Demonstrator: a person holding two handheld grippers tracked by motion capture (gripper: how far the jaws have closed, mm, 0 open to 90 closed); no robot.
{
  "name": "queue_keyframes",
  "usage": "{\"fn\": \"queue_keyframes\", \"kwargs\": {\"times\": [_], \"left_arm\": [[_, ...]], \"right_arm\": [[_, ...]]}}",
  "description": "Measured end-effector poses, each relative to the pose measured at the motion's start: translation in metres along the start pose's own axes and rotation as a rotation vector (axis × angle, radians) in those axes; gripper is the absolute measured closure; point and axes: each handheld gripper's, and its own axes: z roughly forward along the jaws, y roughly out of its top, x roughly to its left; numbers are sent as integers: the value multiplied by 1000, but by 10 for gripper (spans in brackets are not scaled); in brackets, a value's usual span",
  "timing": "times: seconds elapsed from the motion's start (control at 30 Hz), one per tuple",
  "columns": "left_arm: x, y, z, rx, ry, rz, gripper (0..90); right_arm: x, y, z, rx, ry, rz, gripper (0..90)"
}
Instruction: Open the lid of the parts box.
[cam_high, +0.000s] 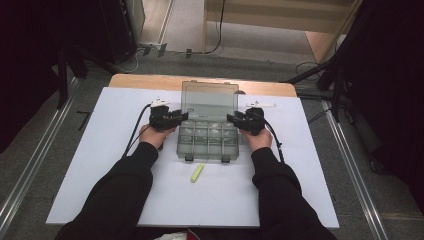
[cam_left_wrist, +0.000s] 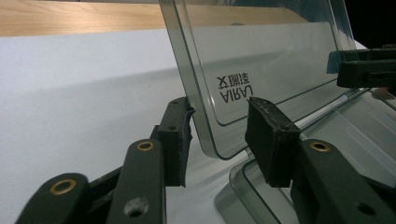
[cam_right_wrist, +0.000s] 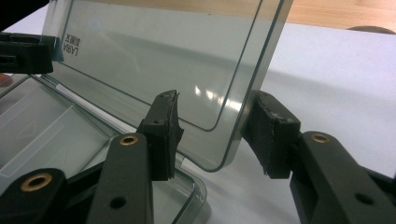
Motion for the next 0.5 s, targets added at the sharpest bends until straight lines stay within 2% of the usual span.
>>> {"fn": "queue_keyframes", "kwargs": {"times": [0.1, 0.23, 0.5], "left_arm": [[0, 0, 0, -2, 5, 11, 546], [-1, 0, 0, -5, 2, 20, 521], [0, 0, 1, 0, -6, 9, 503]], "right_arm": [[-1, 0, 0, 6, 15, 29, 523], [-3, -1, 1, 7, 15, 42, 499], [-3, -1, 1, 8, 18, 62, 492]]}}
